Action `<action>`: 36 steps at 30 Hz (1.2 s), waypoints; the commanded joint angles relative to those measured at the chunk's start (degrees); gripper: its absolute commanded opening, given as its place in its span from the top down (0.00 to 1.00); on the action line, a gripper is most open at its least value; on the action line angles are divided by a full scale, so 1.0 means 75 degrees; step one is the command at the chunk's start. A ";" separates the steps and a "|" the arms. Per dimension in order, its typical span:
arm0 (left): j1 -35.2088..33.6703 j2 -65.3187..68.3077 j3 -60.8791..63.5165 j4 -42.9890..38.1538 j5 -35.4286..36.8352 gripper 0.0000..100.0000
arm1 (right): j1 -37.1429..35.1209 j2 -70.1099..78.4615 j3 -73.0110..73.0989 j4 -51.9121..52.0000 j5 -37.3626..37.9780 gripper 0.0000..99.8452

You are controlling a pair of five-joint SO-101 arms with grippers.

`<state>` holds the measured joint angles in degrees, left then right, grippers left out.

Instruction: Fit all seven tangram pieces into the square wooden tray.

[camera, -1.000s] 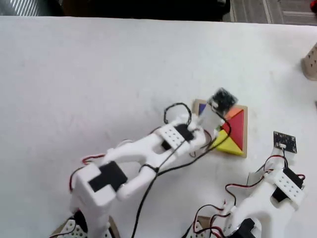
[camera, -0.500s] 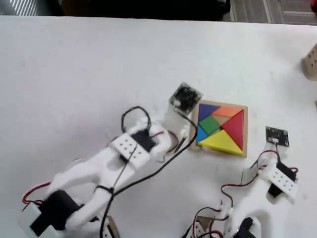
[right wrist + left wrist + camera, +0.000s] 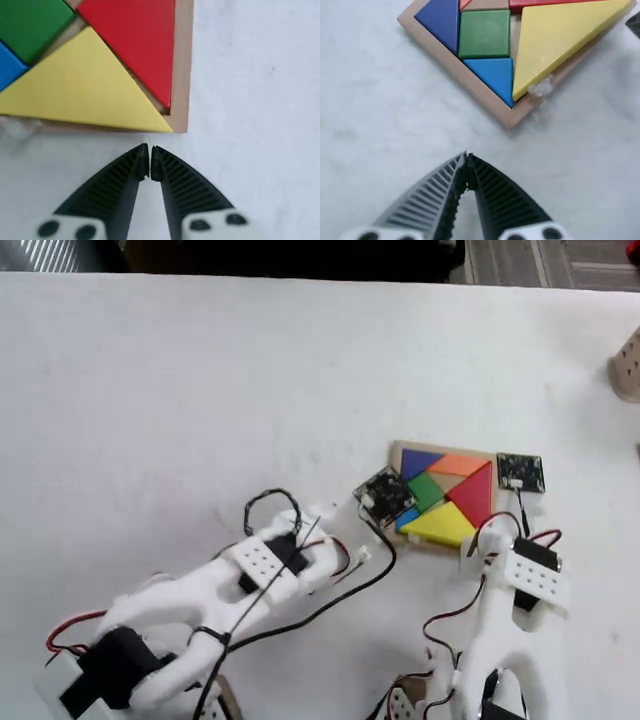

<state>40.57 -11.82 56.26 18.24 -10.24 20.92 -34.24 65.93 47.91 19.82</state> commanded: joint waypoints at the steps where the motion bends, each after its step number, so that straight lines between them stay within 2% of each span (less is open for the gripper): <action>1: 0.0147 -0.0381 -0.0035 -0.0176 -0.0105 0.98 | -0.0217 0.0041 -0.0352 -0.0486 -0.0070 0.98; 5: 0.0170 -0.0381 -0.0023 -0.0176 -0.0105 0.98 | -0.0486 0.0733 -0.0598 -0.0721 -0.0059 0.98; 11: 0.0147 -0.0381 -0.0035 -0.0176 -0.0105 0.98 | -0.0475 0.2514 -0.2028 -0.0076 -0.0082 0.98; 14: 0.0135 -0.0381 -0.0035 -0.0176 -0.0117 0.98 | -0.0475 0.2819 -0.2391 -0.0041 -0.0399 0.98; 17: 0.0123 -0.0381 -0.0035 -0.0176 -0.0117 0.98 | -0.0475 0.2819 -0.2391 -0.0018 -0.0387 0.98; 29: -0.0029 -0.0322 -0.0047 -0.0504 -0.0117 0.98 | -0.0756 0.1424 -0.2239 0.1659 -0.0188 0.98; 33: -0.0111 -0.0322 -0.0047 -0.0504 -0.0117 0.98 | -0.1354 0.1026 -0.2590 0.1846 -0.0938 0.98; 36: -0.0111 -0.0322 -0.0047 -0.0504 -0.0117 0.98 | -0.2198 0.1049 -0.2790 0.1659 -0.1489 0.98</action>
<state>40.57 -11.91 56.44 16.04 -10.59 11.52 -24.04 48.79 61.10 13.49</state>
